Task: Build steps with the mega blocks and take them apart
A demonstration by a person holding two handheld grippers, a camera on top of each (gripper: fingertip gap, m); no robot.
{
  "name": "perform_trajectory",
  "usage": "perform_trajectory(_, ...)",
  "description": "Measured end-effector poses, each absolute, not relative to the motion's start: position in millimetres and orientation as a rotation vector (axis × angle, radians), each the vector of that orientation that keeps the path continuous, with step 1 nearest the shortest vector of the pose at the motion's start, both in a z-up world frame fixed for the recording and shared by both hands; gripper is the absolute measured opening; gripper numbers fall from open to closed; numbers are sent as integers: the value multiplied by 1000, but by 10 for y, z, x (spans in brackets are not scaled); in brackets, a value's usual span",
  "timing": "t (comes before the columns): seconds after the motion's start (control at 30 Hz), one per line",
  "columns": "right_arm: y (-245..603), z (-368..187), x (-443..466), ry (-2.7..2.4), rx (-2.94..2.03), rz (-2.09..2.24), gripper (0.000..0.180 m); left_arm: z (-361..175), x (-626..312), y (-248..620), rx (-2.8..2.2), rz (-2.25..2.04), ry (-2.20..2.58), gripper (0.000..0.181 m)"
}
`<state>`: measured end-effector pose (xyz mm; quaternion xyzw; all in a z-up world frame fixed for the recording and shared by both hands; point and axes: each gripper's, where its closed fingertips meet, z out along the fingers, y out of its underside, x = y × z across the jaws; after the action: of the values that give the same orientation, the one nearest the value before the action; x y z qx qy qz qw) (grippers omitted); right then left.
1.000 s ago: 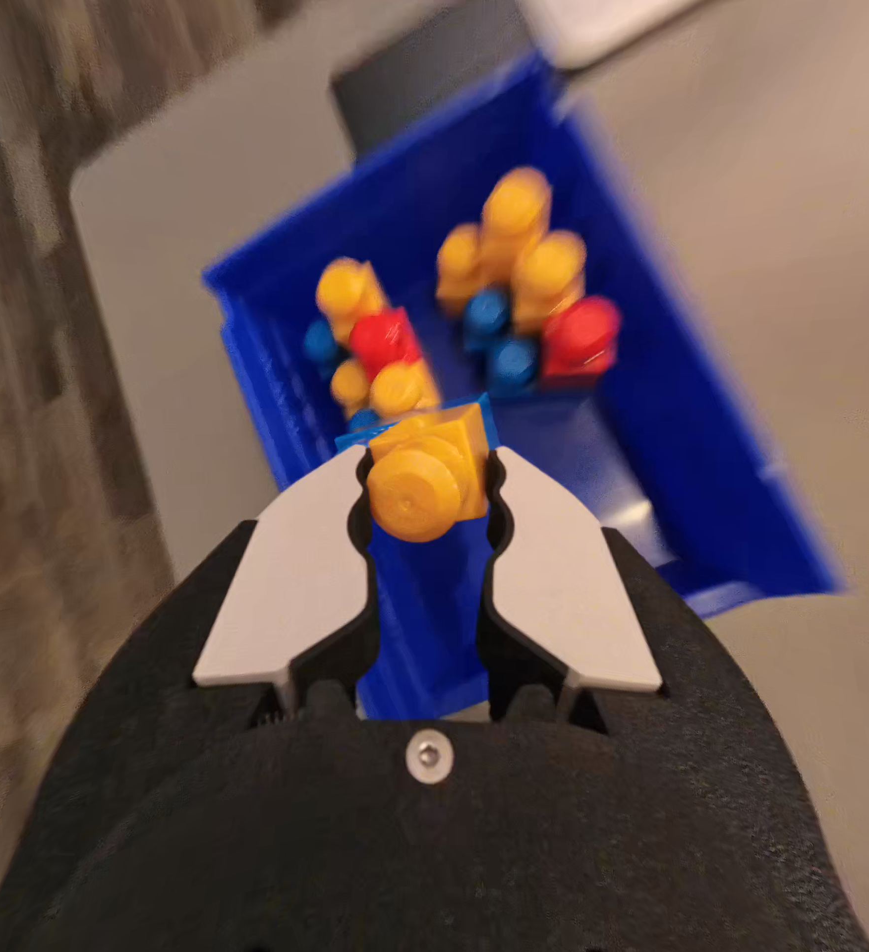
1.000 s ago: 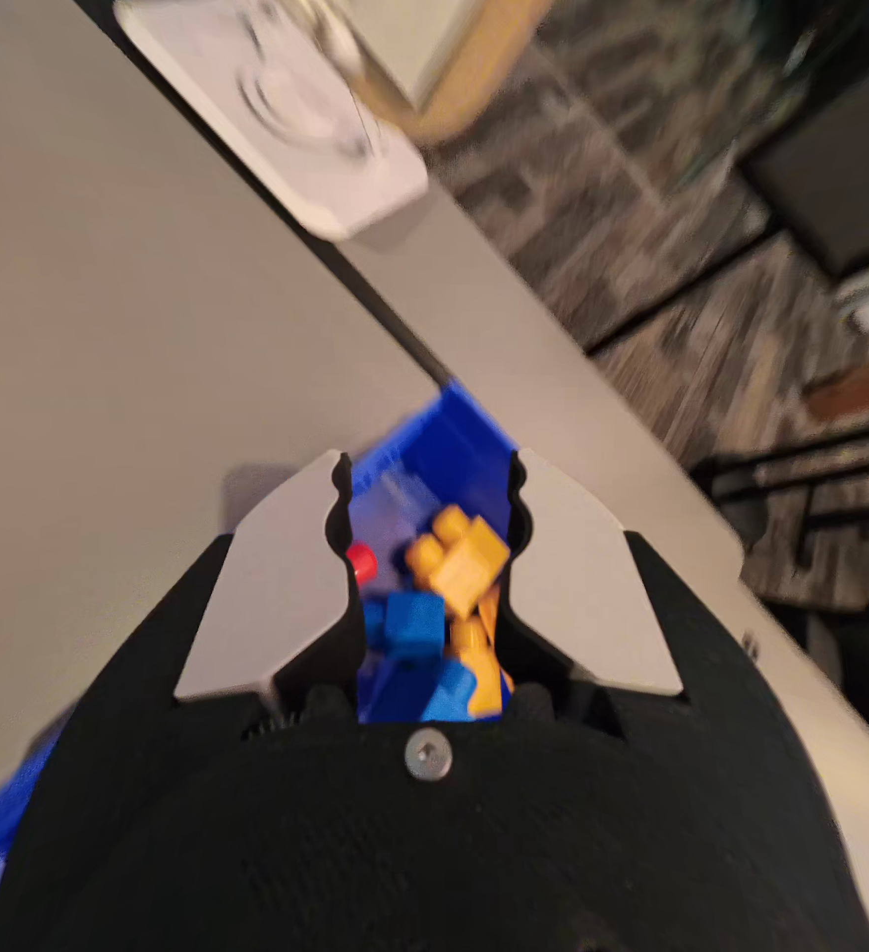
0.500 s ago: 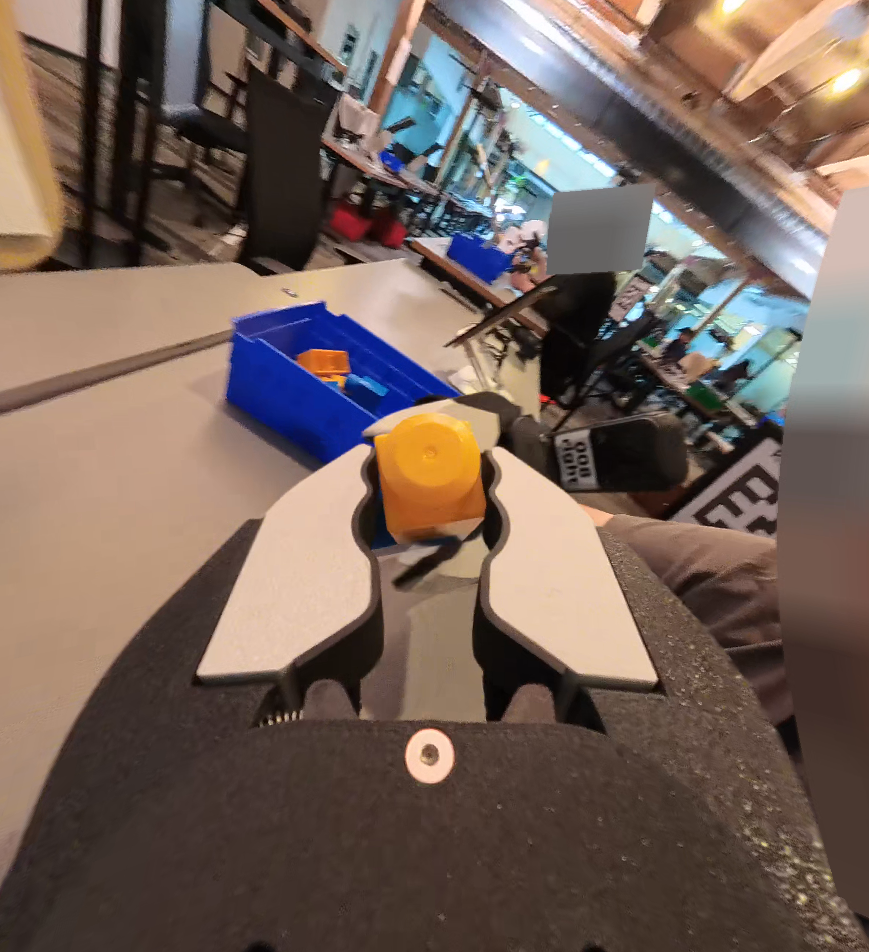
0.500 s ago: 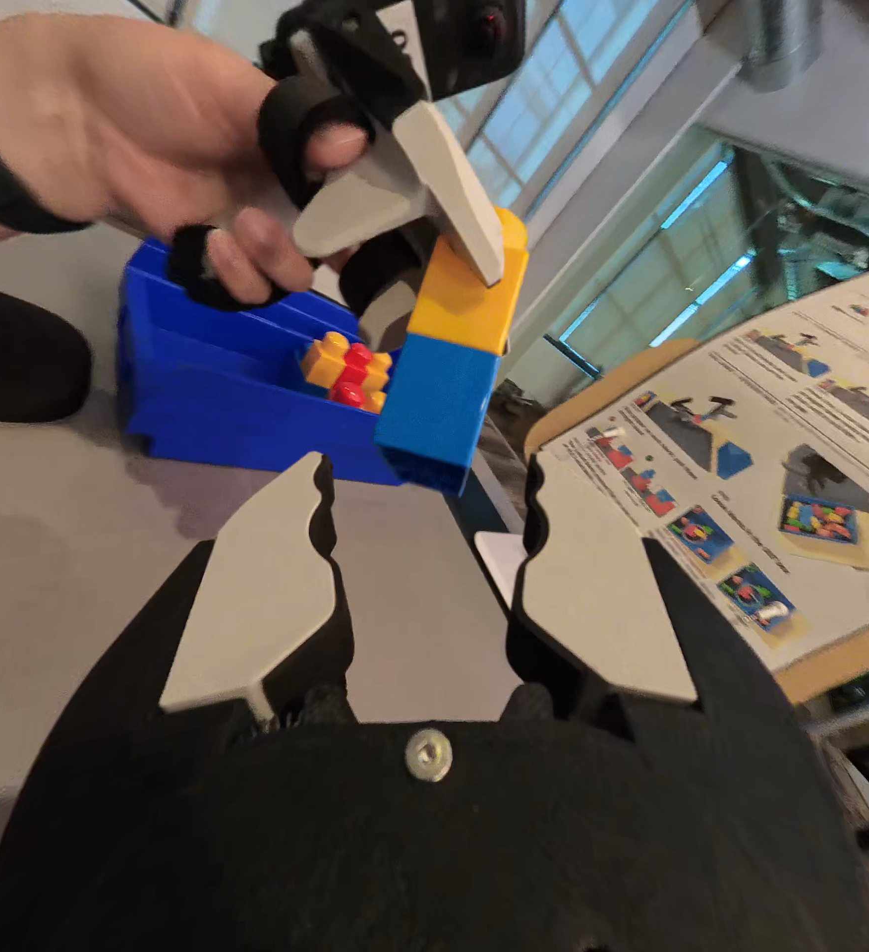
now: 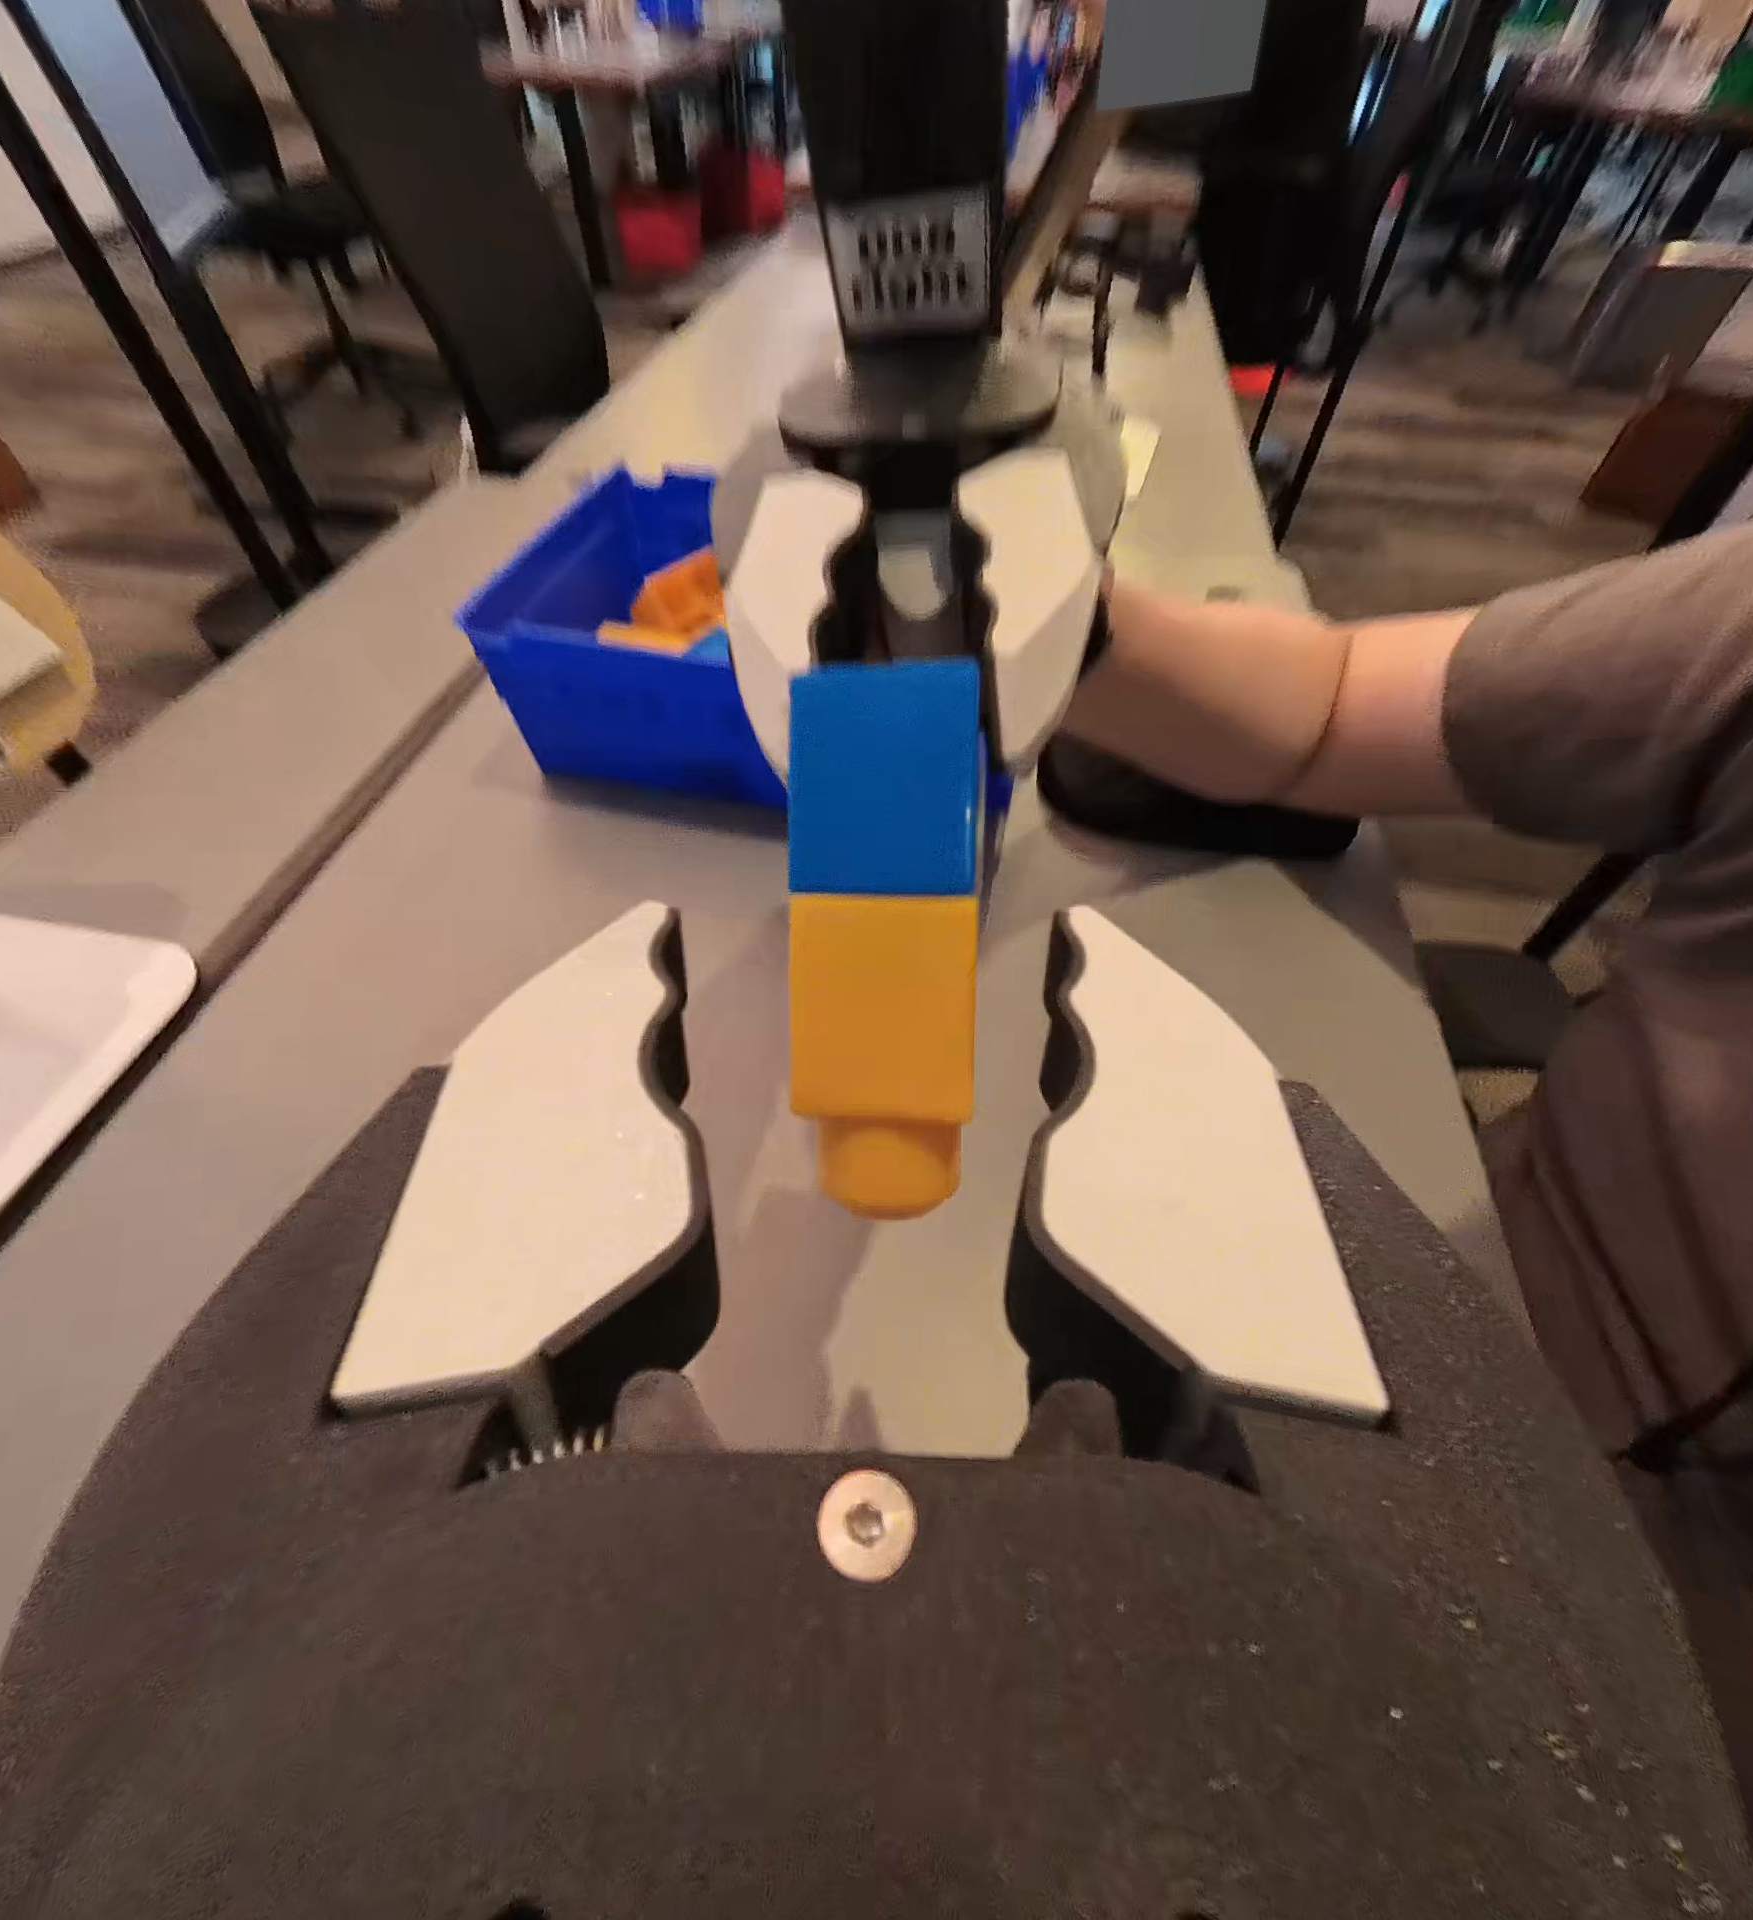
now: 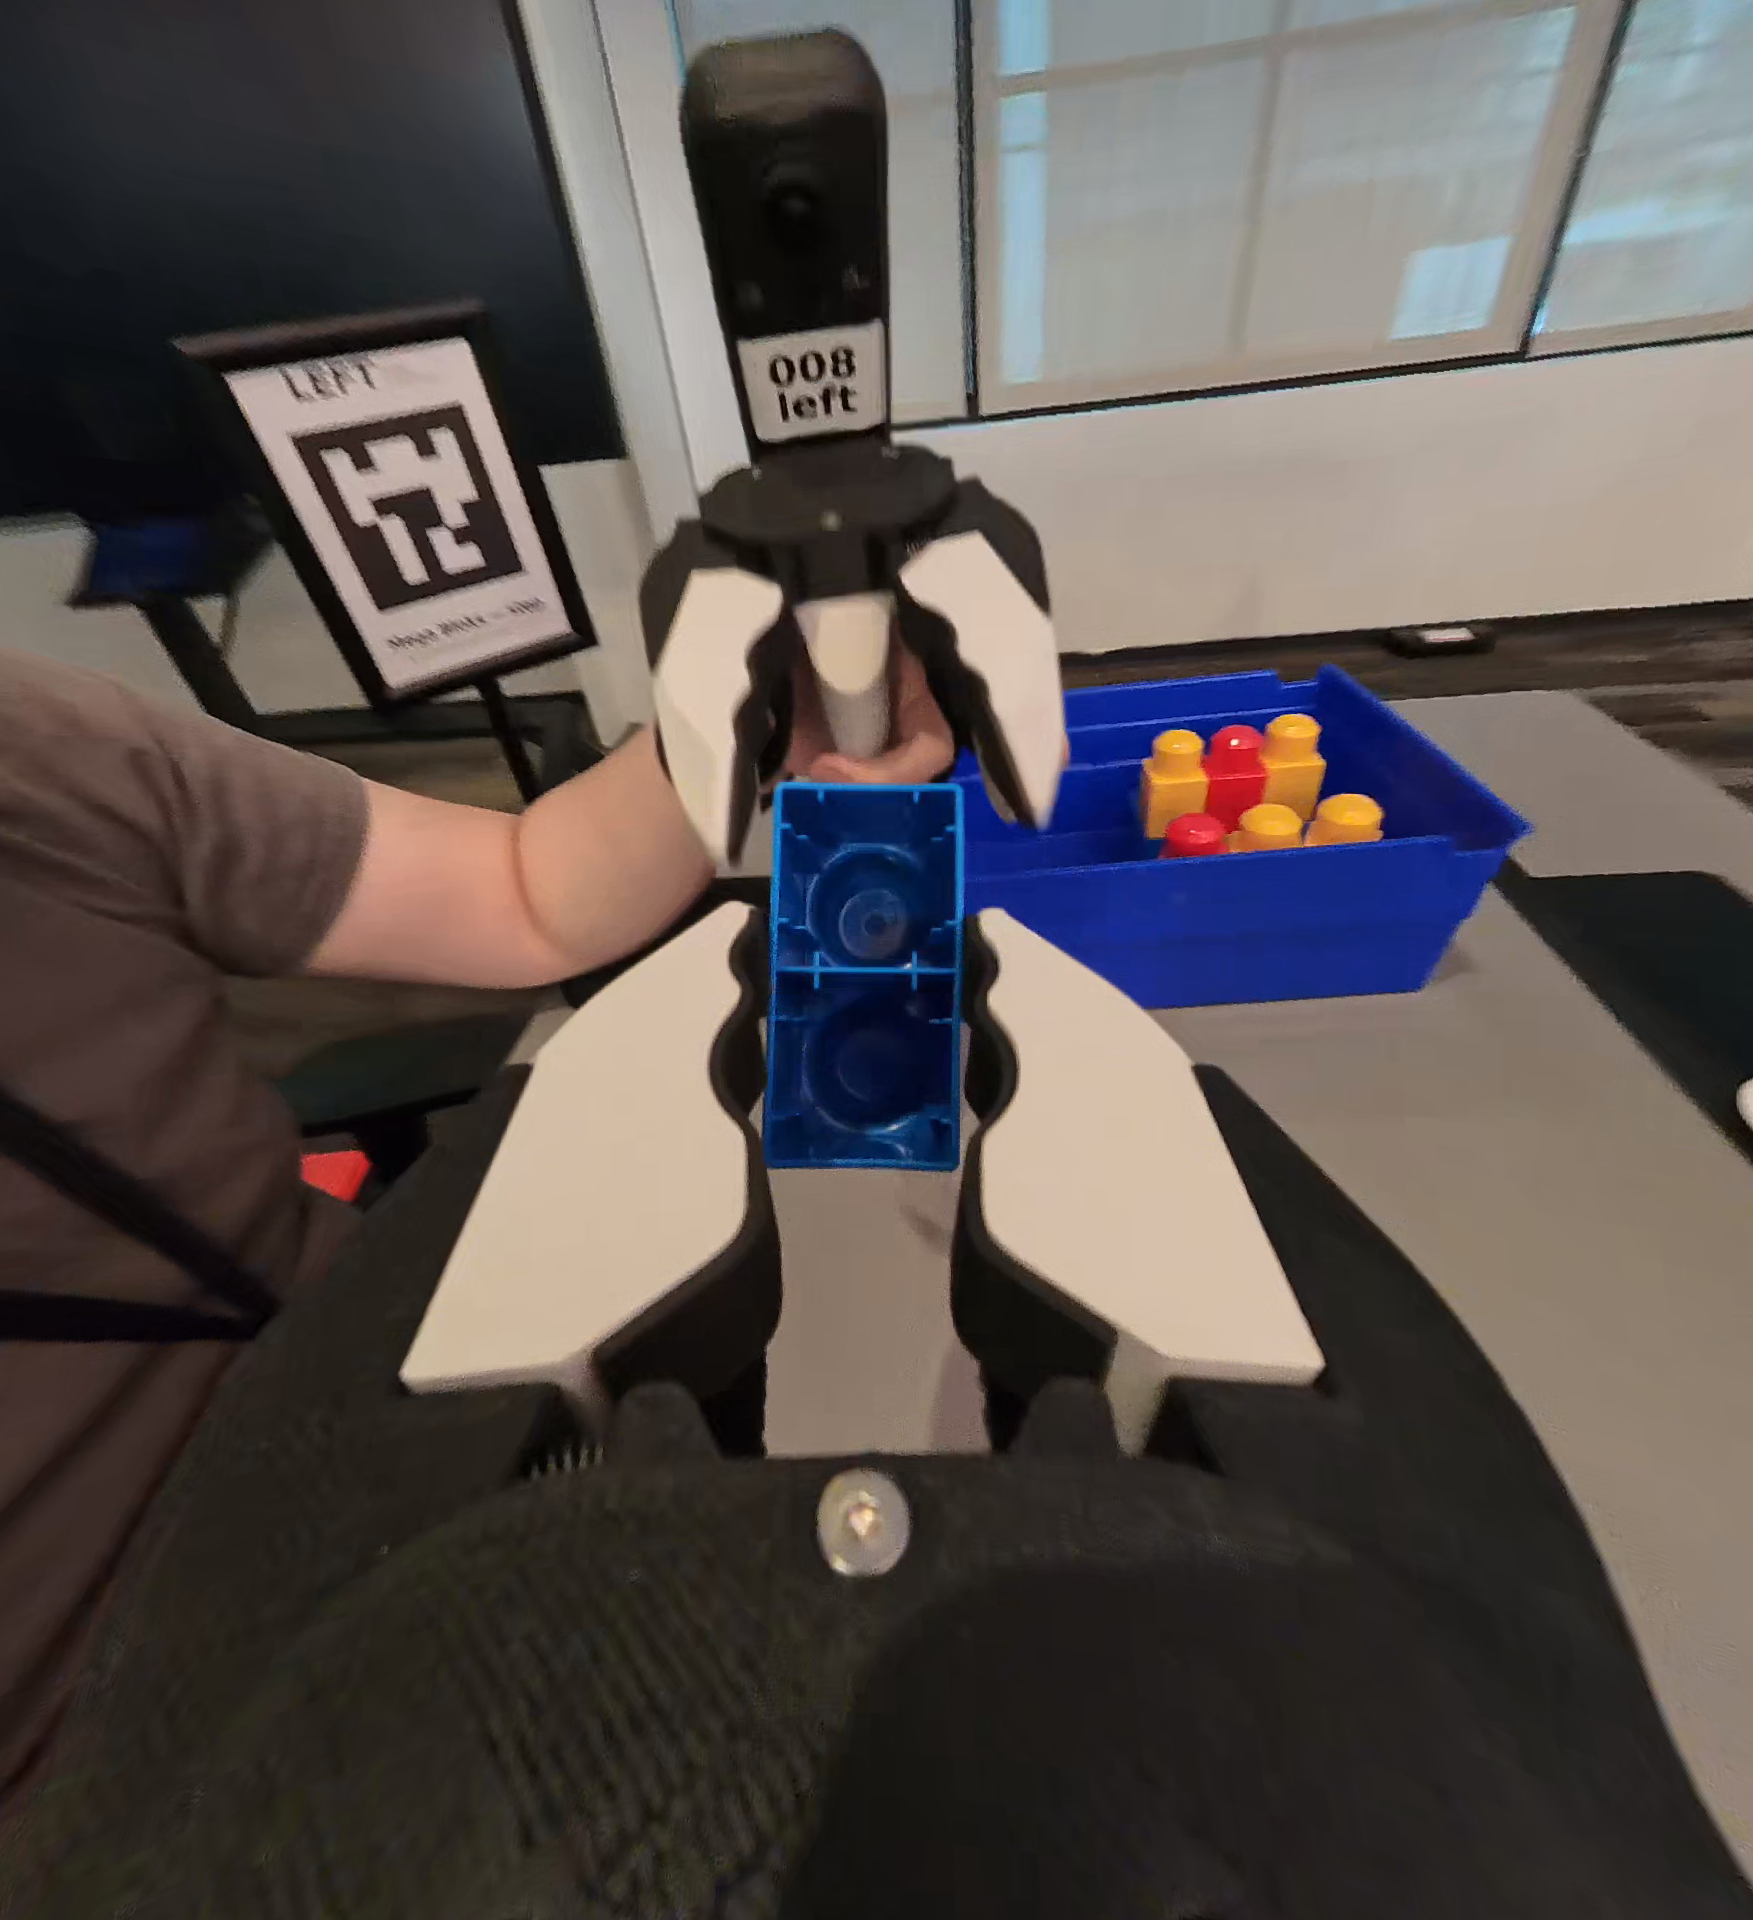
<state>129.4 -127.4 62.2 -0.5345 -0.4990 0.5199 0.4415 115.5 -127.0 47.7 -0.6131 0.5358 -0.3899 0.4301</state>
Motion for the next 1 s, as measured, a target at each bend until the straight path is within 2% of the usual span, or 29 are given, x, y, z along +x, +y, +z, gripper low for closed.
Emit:
perform_trajectory(0.1, -1221, 612, 1337, -1223, -1338, 1309, 36, 292, 1213, -1225, -1583, -944, 1371, 70)
perform_trajectory(0.17, -1212, 627, 1361, -1224, -1330, 1302, 36, 253, 1236, -1190, -1592, -964, 1360, 65)
perform_trajectory(0.27, -1191, 630, 1383, -1223, -1324, 1286, 36, 292, 1263, -1217, -1560, -1073, 1343, 37)
perform_trajectory(0.57, -1133, 456, 1351, -1298, -1412, 1096, 38, 215, 1276, -1194, -1642, -1011, 1361, 37)
perform_trajectory(0.7, -1138, 554, 1429, -1291, -1438, 1113, 37, 253, 1221, -1219, -1676, -1022, 1374, 37)
perform_trajectory(0.77, -1000, 844, 1724, -1163, -1409, 1107, 38, 285, 1028, -1098, -1689, -921, 1348, 36)
perform_trajectory(0.83, -830, 1122, 2210, -1029, -1421, 1088, 37, 438, 876, -1096, -1674, -993, 1298, 37)
perform_trajectory(0.9, -620, 947, 2780, -1014, -1642, 891, 37, 599, 793, -1074, -1633, -1026, 1230, 36)
perform_trajectory(1.0, -165, 328, 3880, -800, -2082, 390, 38, 599, 815, -1120, -1636, -1048, 1244, 37)
